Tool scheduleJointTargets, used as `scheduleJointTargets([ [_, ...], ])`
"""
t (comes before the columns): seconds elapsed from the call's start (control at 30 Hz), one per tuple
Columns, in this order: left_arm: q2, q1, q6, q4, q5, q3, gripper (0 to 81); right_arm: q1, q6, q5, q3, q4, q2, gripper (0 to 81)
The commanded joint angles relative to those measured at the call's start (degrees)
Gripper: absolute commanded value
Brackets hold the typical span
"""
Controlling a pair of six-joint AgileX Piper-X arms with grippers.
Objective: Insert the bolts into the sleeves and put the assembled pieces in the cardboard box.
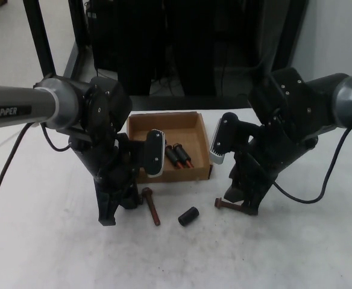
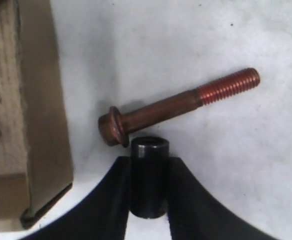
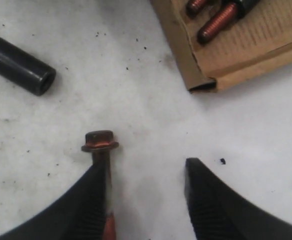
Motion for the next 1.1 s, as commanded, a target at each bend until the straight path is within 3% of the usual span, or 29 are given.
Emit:
scheduleJointTargets([
  [0.0,1.08,-0.29,0.31,-1.56,-1.25,-0.19,9.6,-0.35,0.44,-1.35,-0.54,-0.66,0.47,44.7],
  [0.67,1.08,-0.41,0.31,-1.42,-1.01,-0.19,8.3,0.64,0.42,-4.08,-0.54,4.67,3.80,44.3],
  [0.73,1.08,-0.41,0.31,-1.42,-1.01,-0.19,8.3,0.77,0.90,-4.08,-0.54,4.61,3.80,38.0],
  [0.8,1.08,-0.41,0.31,-1.42,-1.01,-0.19,8.3,0.76,2.05,-4.08,-0.54,4.61,3.80,25.2],
  [0.87,1.08,-0.41,0.31,-1.42,-1.01,-0.19,8.3,0.79,4.32,-4.08,-0.54,4.61,3.80,4.2],
  [0.9,1.08,-0.41,0.31,-1.42,-1.01,-0.19,8.3,0.79,6.07,-4.08,-0.54,4.61,3.80,0.3],
  [1.07,1.08,-0.41,-3.52,-1.42,-0.31,-0.19,2.4,0.79,11.95,-7.31,-0.54,5.24,3.80,0.2],
])
